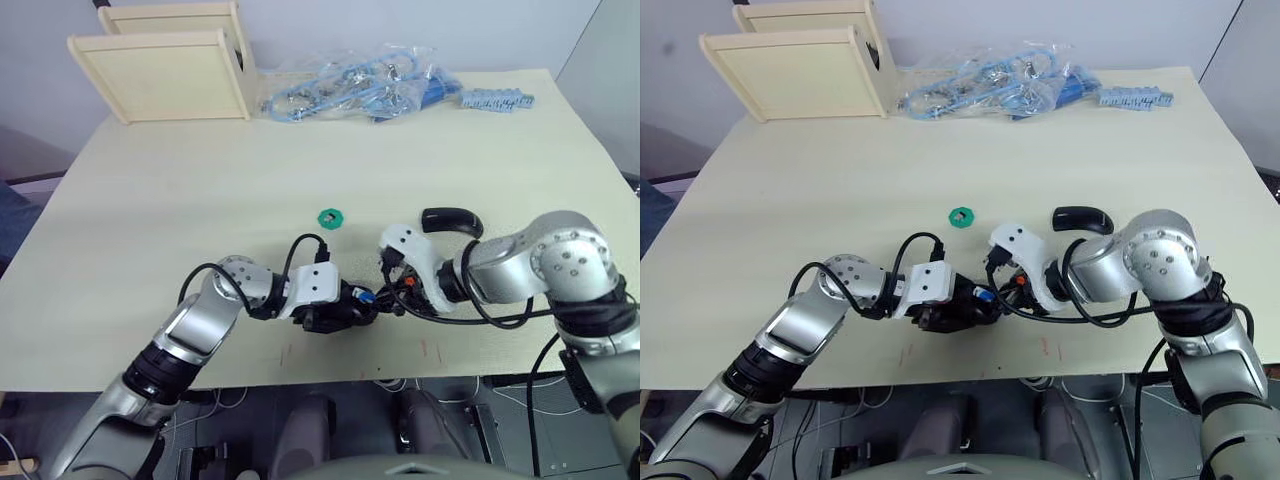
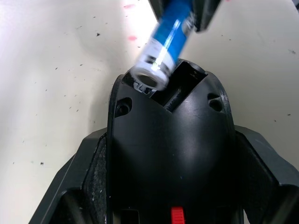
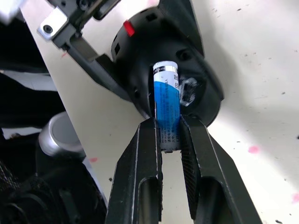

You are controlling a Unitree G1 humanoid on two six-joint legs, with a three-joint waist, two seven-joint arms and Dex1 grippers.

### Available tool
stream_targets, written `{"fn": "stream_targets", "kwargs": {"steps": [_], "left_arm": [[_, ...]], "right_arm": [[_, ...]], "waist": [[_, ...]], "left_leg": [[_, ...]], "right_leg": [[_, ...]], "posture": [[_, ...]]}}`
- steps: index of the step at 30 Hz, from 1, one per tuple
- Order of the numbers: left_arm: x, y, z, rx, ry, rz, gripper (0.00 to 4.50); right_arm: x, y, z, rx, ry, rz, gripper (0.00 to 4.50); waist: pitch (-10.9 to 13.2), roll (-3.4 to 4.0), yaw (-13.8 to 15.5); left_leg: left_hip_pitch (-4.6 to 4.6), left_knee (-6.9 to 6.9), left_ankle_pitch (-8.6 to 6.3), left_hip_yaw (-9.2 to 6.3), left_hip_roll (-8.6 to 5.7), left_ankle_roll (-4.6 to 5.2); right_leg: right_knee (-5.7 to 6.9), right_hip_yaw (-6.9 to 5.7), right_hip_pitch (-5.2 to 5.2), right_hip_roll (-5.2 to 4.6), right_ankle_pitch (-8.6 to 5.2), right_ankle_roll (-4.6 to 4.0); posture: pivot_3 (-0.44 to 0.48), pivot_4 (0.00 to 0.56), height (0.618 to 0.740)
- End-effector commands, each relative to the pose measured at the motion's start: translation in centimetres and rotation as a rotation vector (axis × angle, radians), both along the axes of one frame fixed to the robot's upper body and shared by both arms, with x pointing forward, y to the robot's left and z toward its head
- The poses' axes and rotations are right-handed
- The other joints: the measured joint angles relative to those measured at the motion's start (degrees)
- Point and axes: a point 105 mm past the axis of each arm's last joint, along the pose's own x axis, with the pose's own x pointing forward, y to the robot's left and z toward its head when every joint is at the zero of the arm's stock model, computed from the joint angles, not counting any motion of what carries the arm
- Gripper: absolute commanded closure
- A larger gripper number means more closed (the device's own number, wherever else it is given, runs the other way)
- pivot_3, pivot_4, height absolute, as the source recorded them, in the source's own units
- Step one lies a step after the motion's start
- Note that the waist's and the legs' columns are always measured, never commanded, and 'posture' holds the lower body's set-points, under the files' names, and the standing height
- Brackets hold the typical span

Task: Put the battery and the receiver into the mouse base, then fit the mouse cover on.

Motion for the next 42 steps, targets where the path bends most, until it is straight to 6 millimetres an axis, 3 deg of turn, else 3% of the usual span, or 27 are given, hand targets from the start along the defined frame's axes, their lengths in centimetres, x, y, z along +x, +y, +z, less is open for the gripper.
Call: {"fn": "stream_targets", "kwargs": {"steps": [1,18,30,42], "left_arm": [[-0.2,1.0,-1.6,0.046,0.053,0.035,1.55],[-0.3,0.9,-1.4,0.048,0.058,0.031,1.55],[-0.3,0.5,-1.1,0.043,0.055,0.025,1.55],[-0.7,-0.3,-0.8,0.034,0.055,0.021,1.55]], "right_arm": [[-0.5,0.6,1.3,0.029,0.032,-0.024,4.48],[-1.4,1.0,0.6,-0.014,0.129,0.020,4.48],[-0.2,0.7,0.2,-0.043,0.127,-0.047,4.48],[-1.0,1.6,-1.7,-0.078,0.152,-0.041,4.48]], "waist": [[0.00,0.00,-0.07],[0.00,0.00,-0.12],[0.01,0.01,-0.13],[0.01,0.01,-0.11]], "left_leg": [[0.00,0.00,0.00,0.01,0.00,0.00],[-0.01,-0.02,0.00,-0.06,0.02,0.01],[-0.02,-0.03,0.00,-0.09,0.03,0.01],[-0.06,-0.04,0.00,-0.10,0.03,0.01]], "right_leg": [[-0.02,-0.02,0.01,0.00,0.00,0.00],[-0.03,0.01,0.00,0.01,0.00,0.00],[-0.04,0.01,-0.01,0.01,0.00,0.00],[-0.07,0.02,-0.04,0.00,0.00,0.00]], "posture": [[0.000,0.150,0.740],[0.000,0.150,0.740],[0.000,0.150,0.740],[0.000,0.150,0.740]]}}
